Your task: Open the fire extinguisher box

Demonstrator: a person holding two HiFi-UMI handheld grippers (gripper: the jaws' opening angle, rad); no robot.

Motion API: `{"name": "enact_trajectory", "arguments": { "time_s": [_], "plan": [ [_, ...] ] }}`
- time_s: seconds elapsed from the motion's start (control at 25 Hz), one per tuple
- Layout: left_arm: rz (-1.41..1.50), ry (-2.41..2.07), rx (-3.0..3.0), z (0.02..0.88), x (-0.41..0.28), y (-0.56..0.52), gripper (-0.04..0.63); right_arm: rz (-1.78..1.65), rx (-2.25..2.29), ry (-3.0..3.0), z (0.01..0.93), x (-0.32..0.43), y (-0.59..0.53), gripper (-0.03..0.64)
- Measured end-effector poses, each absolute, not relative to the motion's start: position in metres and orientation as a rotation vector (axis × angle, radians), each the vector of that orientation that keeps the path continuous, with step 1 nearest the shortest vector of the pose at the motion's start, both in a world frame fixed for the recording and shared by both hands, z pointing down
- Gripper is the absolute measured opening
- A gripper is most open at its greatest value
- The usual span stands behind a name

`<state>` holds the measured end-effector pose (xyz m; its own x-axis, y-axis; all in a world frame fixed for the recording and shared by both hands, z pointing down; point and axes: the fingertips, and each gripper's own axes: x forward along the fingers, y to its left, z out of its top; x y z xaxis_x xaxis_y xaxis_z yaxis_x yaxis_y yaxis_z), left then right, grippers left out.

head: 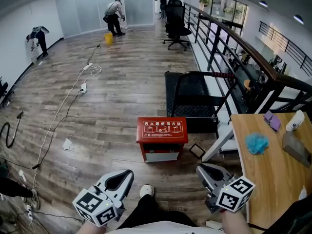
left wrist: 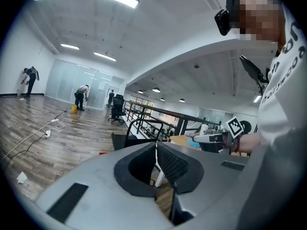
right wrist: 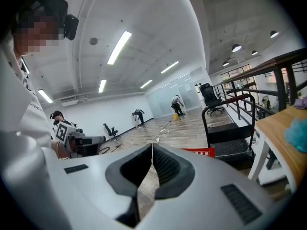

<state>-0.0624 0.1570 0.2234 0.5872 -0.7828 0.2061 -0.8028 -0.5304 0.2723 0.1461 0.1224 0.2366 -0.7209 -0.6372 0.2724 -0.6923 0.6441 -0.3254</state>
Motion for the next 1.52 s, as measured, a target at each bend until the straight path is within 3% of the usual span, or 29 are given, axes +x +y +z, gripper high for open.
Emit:
{"name": "enact_trajectory", "arguments": {
  "time_s": [1.52],
  "plan": [
    [0.232,-1.046,2.568,0.254,-0.116,-0.094,0.014,0.630,1.332,-2.584,0.252,0.096,-0.093,0.011]
  ]
}}
